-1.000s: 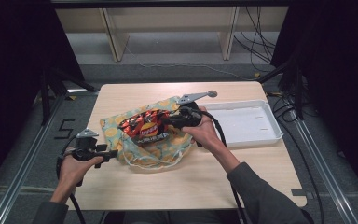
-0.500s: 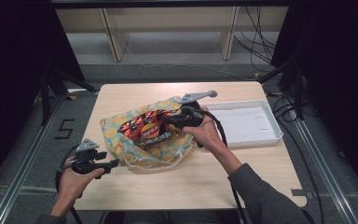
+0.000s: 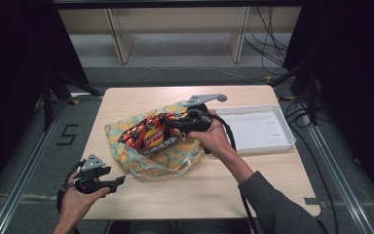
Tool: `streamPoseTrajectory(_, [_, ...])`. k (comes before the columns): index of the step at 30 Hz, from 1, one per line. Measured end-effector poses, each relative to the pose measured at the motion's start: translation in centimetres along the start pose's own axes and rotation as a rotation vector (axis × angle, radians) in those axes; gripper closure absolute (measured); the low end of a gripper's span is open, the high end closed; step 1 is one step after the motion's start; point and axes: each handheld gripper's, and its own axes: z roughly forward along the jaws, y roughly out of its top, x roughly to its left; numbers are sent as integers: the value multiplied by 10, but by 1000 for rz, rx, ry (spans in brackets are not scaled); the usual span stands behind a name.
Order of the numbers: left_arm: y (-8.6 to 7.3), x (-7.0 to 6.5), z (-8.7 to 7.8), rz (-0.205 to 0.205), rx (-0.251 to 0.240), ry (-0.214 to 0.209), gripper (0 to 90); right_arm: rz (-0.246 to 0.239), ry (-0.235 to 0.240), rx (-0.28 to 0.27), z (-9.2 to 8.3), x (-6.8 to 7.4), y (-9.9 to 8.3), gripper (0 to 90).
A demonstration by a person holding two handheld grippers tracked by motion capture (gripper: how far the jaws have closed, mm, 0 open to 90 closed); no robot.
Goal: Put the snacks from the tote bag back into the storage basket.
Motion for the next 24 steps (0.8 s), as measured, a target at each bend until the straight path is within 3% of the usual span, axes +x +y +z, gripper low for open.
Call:
streamPoseTrajectory(1, [-1,-2,0,-21,-16,9,335,2,7,-9,-1,2,2,900])
streamPoseTrajectory(2, [-1,0,-1,-3,-5,5,334,-2,8,-13,-3,4,3,900])
streamPoseTrajectory(4, [-2,0,-2,-10,-1,14,331,-3,14,-8,-7,9,7,900])
streamPoseTrajectory(6, [-2,2,-2,-11,0,9,331,-27,18,-17,-10,12,10,900])
streamPoseTrajectory(8, [-3,1,-1,-40,-26,18,331,-54,7,-26,-12,13,13,900])
streamPoseTrajectory(9, [-3,3,-3,-18,-10,13,331,-27,15,-21,-14,15,14,900])
streamPoseTrajectory(10, [-4,2,-3,-24,-19,18,331,-36,21,-25,-14,15,15,900])
streamPoseTrajectory(11, [-4,4,-4,-4,-1,20,331,-48,11,-24,-16,15,15,900])
streamPoseTrajectory(12, [-4,3,-3,-25,-14,16,330,-36,14,-22,-17,15,16,900])
streamPoseTrajectory(16, [-5,4,-4,-28,-22,21,321,-49,19,-19,-22,16,18,900])
streamPoseTrajectory(17, [-4,6,-6,-4,8,23,320,-58,31,-28,-23,16,19,900])
streamPoseTrajectory(21, [-5,6,-5,-1,2,43,310,-63,16,-34,-33,18,24,900])
streamPoseTrajectory(24, [-6,6,-3,-20,-15,40,304,-74,8,-39,-40,17,28,900])
